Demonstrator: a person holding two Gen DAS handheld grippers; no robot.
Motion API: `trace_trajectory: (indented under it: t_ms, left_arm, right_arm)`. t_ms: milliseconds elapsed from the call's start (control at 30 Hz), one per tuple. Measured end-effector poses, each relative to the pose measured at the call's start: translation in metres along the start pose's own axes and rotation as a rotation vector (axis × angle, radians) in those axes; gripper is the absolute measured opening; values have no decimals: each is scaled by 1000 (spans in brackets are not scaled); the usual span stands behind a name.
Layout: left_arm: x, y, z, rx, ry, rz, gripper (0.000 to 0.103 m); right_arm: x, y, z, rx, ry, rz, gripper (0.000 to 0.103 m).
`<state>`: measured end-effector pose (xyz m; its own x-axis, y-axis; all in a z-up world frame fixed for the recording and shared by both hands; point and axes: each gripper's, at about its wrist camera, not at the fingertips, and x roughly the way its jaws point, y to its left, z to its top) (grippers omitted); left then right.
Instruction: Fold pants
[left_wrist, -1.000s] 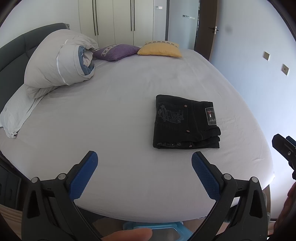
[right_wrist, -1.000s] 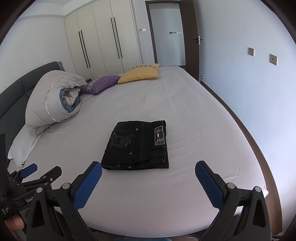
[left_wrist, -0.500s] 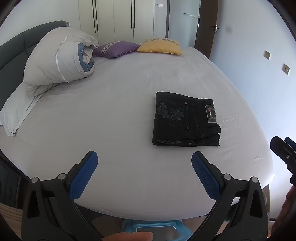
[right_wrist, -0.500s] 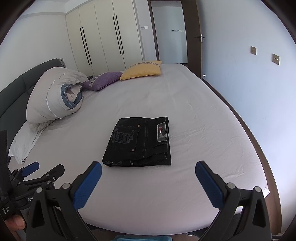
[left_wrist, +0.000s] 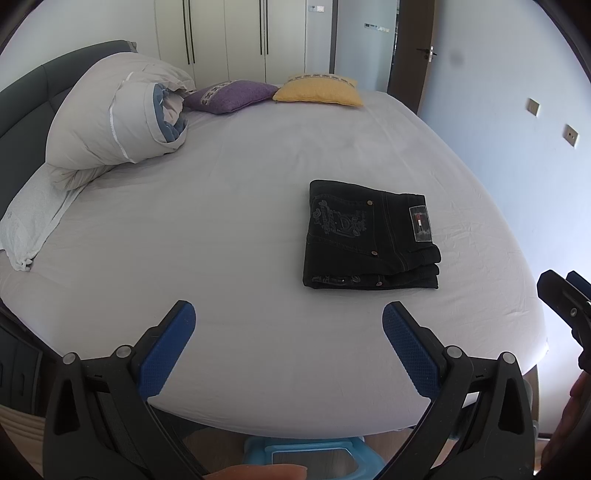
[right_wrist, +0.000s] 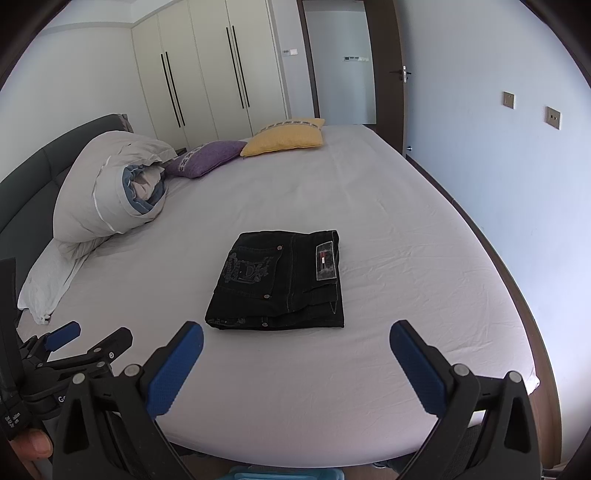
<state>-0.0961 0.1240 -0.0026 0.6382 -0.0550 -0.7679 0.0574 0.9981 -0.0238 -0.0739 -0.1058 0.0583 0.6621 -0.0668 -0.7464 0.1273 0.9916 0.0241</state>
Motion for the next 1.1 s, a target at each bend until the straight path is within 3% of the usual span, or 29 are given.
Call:
trace_trajectory:
  t_ms: [1100]
  left_arm:
    - [3, 0, -2, 6, 10, -2, 103]
  right_arm:
    - [1, 6, -3, -8, 9, 8, 103]
